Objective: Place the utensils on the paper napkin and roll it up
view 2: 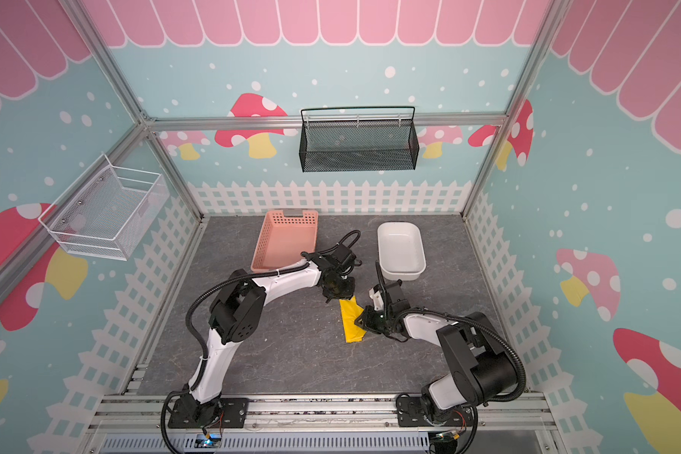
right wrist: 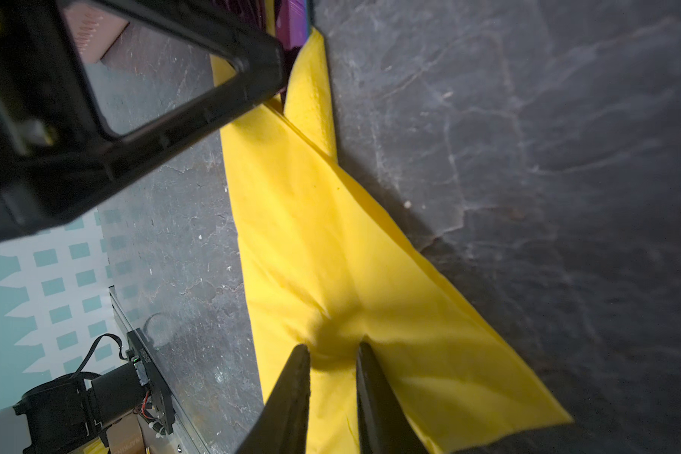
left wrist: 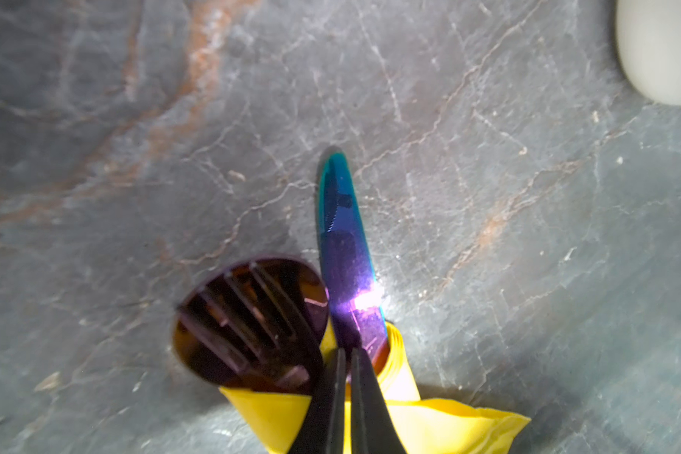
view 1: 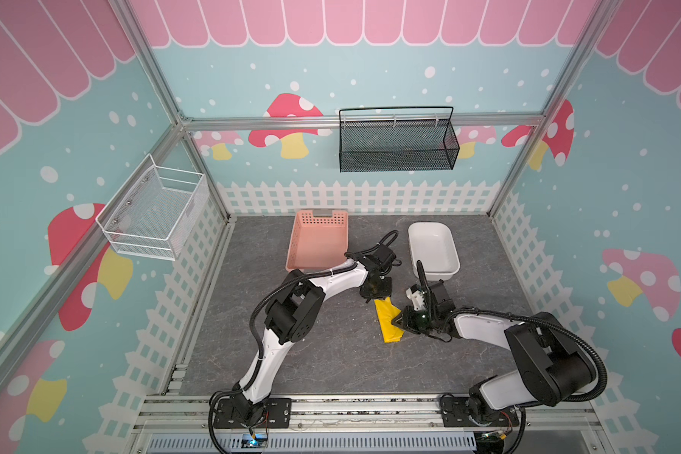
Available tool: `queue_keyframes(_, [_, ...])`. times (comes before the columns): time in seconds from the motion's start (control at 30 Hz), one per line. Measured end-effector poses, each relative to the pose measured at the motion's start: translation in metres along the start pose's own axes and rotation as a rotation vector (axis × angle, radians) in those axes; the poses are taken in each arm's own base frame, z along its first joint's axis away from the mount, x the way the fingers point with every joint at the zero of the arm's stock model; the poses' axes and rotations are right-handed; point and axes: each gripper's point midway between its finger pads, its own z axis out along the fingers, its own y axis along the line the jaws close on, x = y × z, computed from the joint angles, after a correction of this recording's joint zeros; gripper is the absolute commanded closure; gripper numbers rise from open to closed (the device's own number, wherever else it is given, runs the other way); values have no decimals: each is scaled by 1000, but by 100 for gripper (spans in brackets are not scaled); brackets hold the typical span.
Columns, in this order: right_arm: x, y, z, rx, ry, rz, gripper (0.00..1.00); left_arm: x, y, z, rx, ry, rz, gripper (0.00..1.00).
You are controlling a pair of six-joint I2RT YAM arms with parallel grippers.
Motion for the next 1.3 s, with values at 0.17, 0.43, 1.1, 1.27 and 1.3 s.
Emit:
queue_keyframes(0.17, [0, 0, 0, -2, -1, 3, 75, 1, -1, 0, 13, 8, -1, 90])
queue_keyframes(0.43, [0, 0, 0, -4, 0, 3, 75, -10, -25, -15, 51, -23, 23, 89])
queue_keyframes(1.1, [1, 0, 0, -5, 0, 7, 75, 3, -37, 11, 44, 45, 52, 90])
queue_keyframes(1.27, [1, -1, 0, -12, -13, 22, 75, 3, -34, 12, 36, 37, 63, 90])
queue_keyframes(1.3, [1, -1, 0, -14, -17, 27, 76, 4, -33, 11, 33, 34, 66, 91])
